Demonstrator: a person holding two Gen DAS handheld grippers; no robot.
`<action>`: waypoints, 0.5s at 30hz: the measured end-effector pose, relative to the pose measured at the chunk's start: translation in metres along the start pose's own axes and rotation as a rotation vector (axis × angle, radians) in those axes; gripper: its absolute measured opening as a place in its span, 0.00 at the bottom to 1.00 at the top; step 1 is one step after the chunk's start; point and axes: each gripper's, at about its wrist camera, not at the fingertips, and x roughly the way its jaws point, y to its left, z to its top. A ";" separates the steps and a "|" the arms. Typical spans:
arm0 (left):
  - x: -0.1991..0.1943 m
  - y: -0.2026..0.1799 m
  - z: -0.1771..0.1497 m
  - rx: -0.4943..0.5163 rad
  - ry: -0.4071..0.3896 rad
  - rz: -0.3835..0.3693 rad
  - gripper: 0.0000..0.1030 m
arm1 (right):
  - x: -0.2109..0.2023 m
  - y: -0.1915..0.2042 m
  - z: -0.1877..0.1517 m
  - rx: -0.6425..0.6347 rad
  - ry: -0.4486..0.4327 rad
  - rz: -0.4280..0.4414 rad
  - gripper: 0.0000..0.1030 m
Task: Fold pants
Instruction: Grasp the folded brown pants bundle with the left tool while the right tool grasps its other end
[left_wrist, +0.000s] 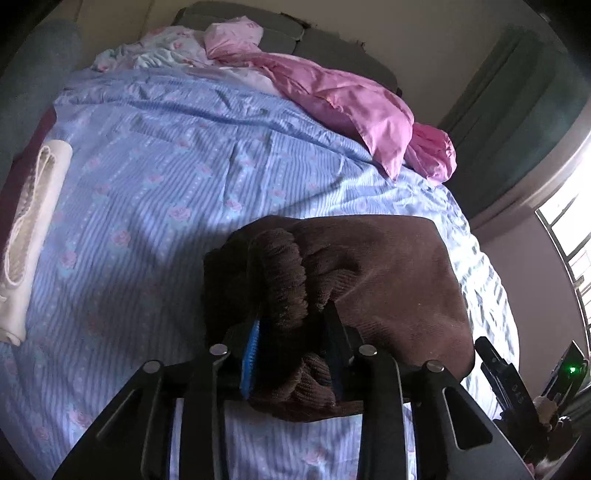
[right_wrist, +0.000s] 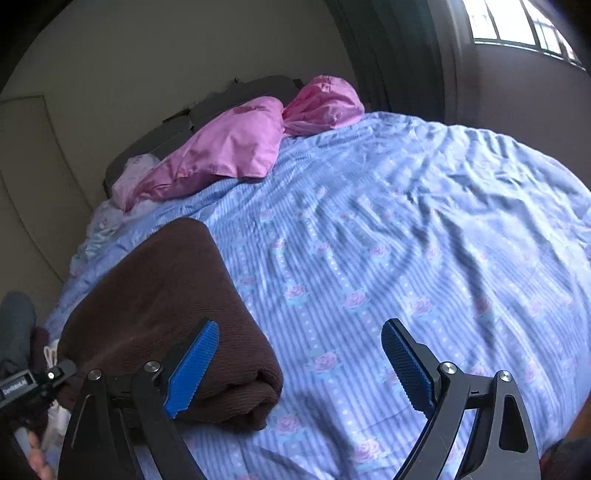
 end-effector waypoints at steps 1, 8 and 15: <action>0.001 -0.001 0.000 0.003 0.005 -0.001 0.35 | -0.001 0.000 0.001 0.005 0.001 0.009 0.89; 0.021 0.015 -0.005 -0.118 0.147 0.015 0.78 | -0.002 0.003 0.000 -0.002 0.006 0.021 0.89; 0.024 0.013 -0.014 -0.117 0.129 -0.054 0.38 | -0.001 0.008 -0.003 -0.031 0.010 0.027 0.89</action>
